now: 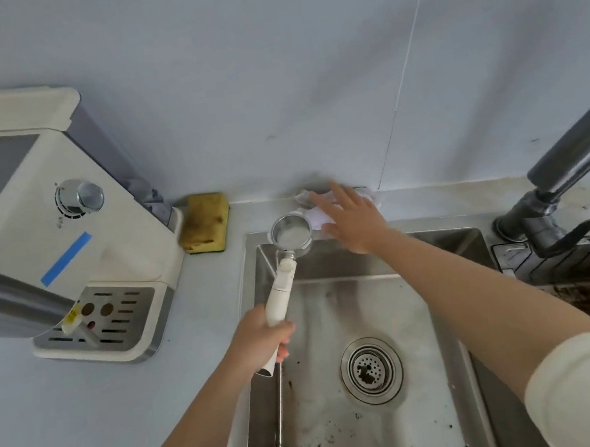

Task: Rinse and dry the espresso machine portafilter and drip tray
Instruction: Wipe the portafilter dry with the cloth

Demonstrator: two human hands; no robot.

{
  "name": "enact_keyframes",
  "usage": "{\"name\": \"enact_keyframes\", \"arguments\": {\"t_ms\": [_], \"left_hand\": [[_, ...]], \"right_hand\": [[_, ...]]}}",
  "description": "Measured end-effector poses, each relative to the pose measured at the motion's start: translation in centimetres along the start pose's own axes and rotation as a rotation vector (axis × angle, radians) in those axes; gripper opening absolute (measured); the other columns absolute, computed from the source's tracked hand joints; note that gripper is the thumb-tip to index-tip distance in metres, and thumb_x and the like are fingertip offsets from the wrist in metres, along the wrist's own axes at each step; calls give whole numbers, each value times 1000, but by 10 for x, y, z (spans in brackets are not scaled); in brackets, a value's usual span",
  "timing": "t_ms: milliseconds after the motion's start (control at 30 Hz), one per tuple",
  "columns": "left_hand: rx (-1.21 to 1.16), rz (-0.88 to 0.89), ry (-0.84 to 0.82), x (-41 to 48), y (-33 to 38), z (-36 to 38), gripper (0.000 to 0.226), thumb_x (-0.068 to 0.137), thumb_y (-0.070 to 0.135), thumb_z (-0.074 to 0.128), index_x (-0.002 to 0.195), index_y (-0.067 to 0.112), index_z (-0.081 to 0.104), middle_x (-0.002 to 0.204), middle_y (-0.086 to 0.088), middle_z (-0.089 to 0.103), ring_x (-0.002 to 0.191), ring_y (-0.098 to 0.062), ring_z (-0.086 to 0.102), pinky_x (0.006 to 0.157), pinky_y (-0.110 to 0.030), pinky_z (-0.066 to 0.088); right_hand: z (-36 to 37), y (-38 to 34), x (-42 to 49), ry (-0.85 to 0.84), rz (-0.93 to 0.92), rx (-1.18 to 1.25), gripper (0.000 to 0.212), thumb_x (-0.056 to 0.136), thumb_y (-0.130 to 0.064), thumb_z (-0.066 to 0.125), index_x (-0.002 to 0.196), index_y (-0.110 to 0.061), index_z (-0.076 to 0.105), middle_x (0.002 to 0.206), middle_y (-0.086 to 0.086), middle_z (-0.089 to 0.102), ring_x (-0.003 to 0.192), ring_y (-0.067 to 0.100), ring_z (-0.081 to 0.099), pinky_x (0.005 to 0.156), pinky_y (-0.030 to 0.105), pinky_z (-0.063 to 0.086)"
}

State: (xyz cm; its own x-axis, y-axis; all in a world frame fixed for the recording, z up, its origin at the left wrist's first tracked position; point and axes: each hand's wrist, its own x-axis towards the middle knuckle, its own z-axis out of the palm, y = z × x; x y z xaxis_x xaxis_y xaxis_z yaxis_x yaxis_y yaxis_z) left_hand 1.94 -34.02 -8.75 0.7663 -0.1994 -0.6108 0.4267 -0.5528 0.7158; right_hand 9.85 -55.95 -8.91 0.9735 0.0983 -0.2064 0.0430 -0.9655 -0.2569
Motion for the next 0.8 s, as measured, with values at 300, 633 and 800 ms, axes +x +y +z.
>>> {"name": "enact_keyframes", "arguments": {"t_ms": [300, 633, 800], "left_hand": [[5, -20, -16, 7, 2, -8, 10, 86, 4, 55, 81, 10, 48, 60, -4, 50, 40, -12, 47, 46, -23, 44], [-183, -45, -109, -14, 14, -13, 8, 86, 3, 55, 81, 7, 51, 55, -3, 51, 37, -12, 47, 44, -21, 45], [-516, -84, -219, -31, 32, -3, 9, 87, 2, 50, 81, 8, 48, 51, -1, 49, 36, -9, 43, 40, -19, 40]], "right_hand": [[11, 16, 32, -111, -32, -187, 54, 100, -29, 31, 147, -37, 7, 150, 6, 24, 136, 28, 26, 112, 39, 20], [3, 4, 11, 148, 48, 357, 55, 93, -8, 39, 142, -33, 33, 126, 12, 51, 114, 34, 48, 95, 34, 36], [-27, -20, -35, 306, 135, 1069, 44, 97, -3, 32, 140, -11, 39, 117, 8, 56, 101, 18, 51, 86, 22, 38]]}}
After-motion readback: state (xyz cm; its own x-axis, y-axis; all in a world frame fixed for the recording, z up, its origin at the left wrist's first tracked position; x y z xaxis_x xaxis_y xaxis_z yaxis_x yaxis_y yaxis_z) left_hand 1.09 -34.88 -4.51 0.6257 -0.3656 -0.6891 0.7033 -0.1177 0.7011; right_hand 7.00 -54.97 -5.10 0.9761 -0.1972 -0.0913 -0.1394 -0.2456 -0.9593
